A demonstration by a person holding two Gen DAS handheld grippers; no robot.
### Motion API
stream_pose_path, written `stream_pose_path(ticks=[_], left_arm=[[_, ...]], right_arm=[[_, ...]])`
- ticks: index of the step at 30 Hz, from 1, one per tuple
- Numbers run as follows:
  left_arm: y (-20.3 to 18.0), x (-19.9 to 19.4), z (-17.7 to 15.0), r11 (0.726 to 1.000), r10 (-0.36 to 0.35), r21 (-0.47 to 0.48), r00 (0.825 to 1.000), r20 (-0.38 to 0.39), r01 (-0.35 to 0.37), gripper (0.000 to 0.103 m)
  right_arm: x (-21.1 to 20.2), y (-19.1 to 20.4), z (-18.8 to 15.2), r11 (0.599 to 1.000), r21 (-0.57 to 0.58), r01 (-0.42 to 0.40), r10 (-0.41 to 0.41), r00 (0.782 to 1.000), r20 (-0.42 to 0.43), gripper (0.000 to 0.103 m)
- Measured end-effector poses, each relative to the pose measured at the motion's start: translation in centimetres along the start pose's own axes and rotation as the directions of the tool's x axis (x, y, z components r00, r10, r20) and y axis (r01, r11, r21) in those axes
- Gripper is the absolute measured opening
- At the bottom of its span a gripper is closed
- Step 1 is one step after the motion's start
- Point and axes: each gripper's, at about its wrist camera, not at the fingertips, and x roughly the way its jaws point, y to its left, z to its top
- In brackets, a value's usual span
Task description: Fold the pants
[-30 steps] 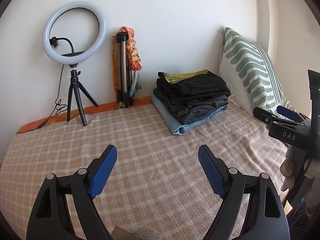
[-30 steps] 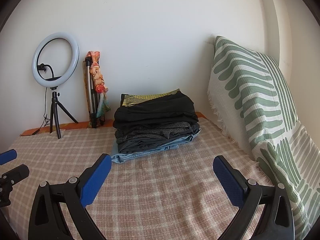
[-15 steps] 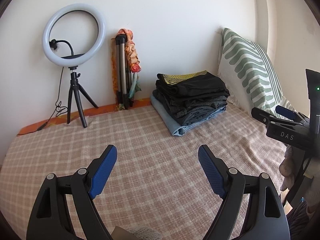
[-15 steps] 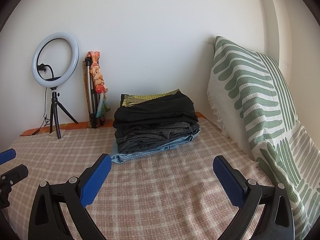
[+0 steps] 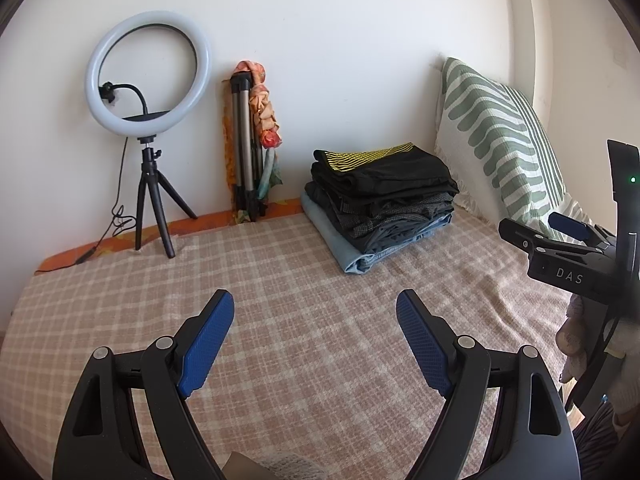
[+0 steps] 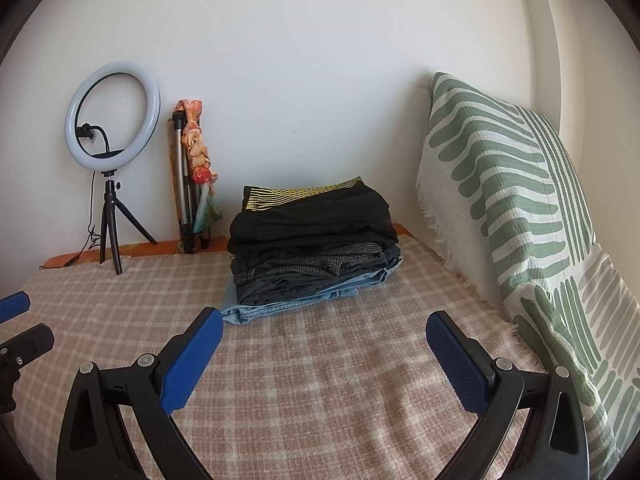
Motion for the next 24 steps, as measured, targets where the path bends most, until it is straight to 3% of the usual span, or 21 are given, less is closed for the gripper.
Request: stream_pose_path(ticks=[24], left_arm=[[0.2, -0.2, -0.3, 1.000, 0.025, 0.001, 1.000, 0.011, -0.025, 0.084]], right_arm=[[1.1, 0.1, -0.2, 0.999, -0.034, -0.001, 0.000, 1.000, -0.019, 0.103]])
